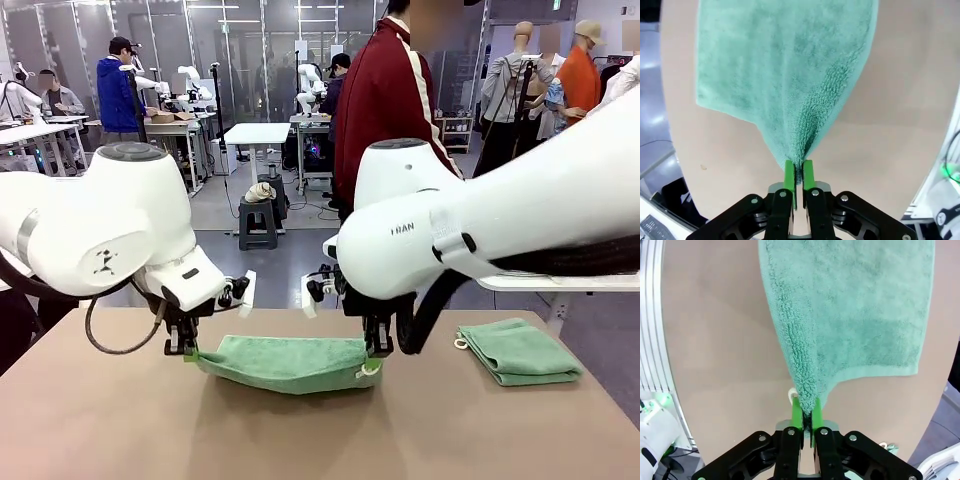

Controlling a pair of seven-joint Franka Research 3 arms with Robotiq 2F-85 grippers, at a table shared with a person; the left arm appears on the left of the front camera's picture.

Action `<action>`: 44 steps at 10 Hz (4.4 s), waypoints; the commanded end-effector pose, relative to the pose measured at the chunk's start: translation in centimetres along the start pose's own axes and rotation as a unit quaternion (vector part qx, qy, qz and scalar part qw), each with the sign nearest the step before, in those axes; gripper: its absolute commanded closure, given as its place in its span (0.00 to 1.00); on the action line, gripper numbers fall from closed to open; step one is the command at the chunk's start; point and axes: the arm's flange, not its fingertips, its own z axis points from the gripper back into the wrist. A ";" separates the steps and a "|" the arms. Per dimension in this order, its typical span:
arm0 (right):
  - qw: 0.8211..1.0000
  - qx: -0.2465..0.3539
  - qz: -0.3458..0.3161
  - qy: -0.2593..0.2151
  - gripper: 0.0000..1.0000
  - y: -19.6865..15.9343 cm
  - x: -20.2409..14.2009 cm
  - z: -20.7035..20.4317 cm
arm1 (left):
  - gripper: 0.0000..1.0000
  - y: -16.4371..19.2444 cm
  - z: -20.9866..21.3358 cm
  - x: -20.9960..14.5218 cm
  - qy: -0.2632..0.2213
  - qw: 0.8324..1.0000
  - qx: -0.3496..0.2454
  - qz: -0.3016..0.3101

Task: Fold the towels and place them in the basket.
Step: When a person lays out a Towel with hook on the table, fold it in half twice.

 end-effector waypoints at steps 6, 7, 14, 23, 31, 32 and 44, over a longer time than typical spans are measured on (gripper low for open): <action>0.996 0.082 0.001 -0.033 0.92 -13.8 -1.7 1.3 | 0.92 15.2 0.8 -2.9 -0.025 0.991 -0.131 0.001; 0.995 0.092 0.000 -0.038 0.92 -14.9 -1.7 0.6 | 0.92 16.5 -0.2 -2.7 -0.023 0.989 -0.149 0.002; 0.987 0.156 -0.020 -0.044 0.92 -20.8 -4.5 -7.4 | 0.92 21.9 -8.5 -3.7 -0.028 0.970 -0.240 0.000; 0.996 0.089 -0.001 -0.022 0.32 -20.2 -5.4 -9.0 | 0.45 20.6 -10.7 -5.1 -0.028 0.986 -0.166 0.010; 0.967 0.061 -0.237 -0.064 0.12 -5.9 0.6 5.1 | 0.35 8.2 4.5 -8.4 -0.145 0.983 -0.115 0.014; 0.949 0.043 -0.300 -0.084 0.12 -3.5 0.3 6.6 | 0.35 6.9 5.4 -9.9 -0.164 0.982 -0.096 0.019; 0.786 0.127 -0.601 -0.074 0.12 2.3 -1.6 9.2 | 0.35 6.8 2.5 -22.0 -0.469 0.880 -0.065 0.043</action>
